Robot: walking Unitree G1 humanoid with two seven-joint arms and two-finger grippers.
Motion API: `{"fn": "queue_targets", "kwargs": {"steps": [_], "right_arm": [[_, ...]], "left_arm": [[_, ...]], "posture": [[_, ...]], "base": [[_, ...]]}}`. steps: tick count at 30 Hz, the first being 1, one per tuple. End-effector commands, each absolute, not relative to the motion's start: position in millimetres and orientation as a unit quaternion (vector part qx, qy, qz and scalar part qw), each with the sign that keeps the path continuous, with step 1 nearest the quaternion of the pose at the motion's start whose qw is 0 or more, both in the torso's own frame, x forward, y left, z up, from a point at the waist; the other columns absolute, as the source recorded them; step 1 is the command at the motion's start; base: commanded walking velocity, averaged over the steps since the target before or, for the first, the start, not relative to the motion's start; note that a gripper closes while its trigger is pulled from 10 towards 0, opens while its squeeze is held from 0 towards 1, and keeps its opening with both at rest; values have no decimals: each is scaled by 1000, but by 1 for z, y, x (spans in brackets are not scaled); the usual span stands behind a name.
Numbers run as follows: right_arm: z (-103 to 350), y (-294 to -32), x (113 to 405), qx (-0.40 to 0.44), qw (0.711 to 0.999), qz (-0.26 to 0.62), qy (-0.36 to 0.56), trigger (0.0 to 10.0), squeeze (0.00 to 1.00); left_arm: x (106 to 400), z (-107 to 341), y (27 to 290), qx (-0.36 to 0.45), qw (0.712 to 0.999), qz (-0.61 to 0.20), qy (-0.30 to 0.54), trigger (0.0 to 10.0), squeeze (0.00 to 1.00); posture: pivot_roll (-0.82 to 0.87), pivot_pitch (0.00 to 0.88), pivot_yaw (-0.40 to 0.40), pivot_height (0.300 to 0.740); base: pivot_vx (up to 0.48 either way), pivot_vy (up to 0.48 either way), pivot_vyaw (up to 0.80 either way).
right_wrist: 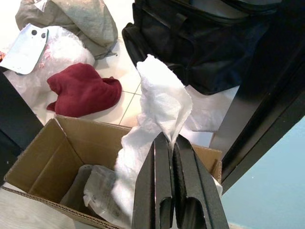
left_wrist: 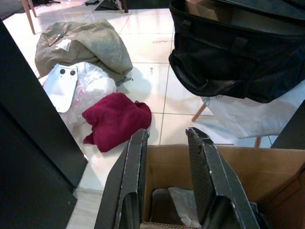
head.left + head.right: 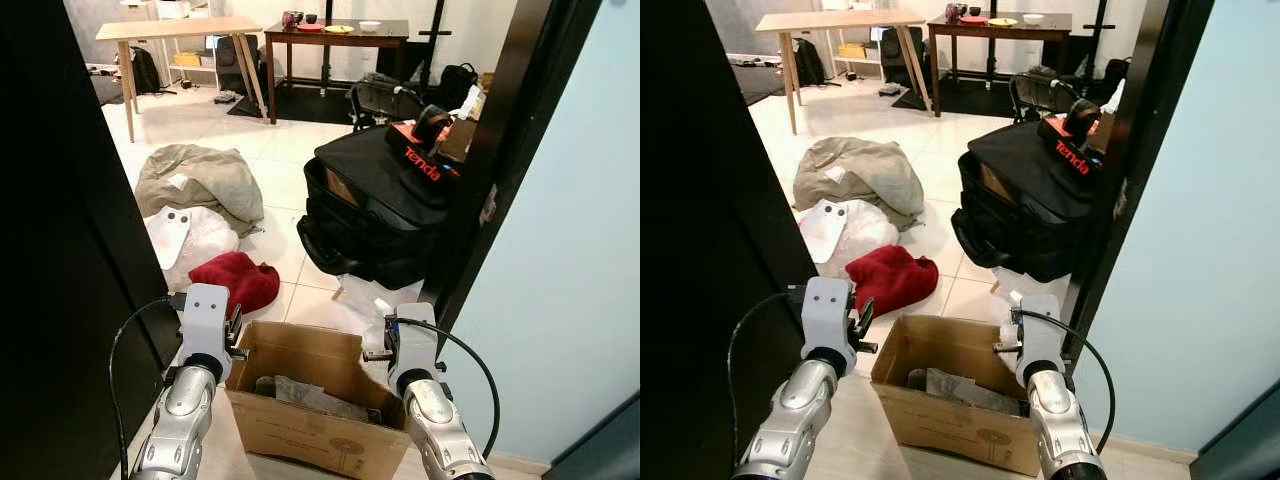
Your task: Clean up the room
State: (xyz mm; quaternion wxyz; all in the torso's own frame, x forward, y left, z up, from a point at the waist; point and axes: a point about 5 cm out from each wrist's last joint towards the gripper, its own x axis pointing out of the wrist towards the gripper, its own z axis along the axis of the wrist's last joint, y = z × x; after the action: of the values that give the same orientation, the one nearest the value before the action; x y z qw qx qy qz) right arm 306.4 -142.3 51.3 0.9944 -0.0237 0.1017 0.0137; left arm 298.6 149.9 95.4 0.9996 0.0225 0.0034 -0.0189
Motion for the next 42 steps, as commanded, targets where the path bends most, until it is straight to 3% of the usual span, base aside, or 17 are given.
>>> {"fn": "queue_targets", "kwargs": {"steps": [1, 12, 42], "right_arm": [[50, -142, 304, -22, 994, 14, 104, 10000, 0], [50, -142, 304, -21, 994, 15, 104, 10000, 0], [49, -140, 304, -17, 994, 18, 104, 10000, 0]], "left_arm": [[297, 86, 150, 25, 999, -20, 29, 10000, 0], [297, 89, 152, 24, 999, -16, 21, 10000, 0], [296, 89, 153, 23, 999, -18, 17, 10000, 0]], "posture": [[6, 55, 14, 740], [10, 50, 9, 740], [14, 44, 13, 740]], "base": [[0, 0, 0], [22, 0, 0], [327, 0, -107]]}}
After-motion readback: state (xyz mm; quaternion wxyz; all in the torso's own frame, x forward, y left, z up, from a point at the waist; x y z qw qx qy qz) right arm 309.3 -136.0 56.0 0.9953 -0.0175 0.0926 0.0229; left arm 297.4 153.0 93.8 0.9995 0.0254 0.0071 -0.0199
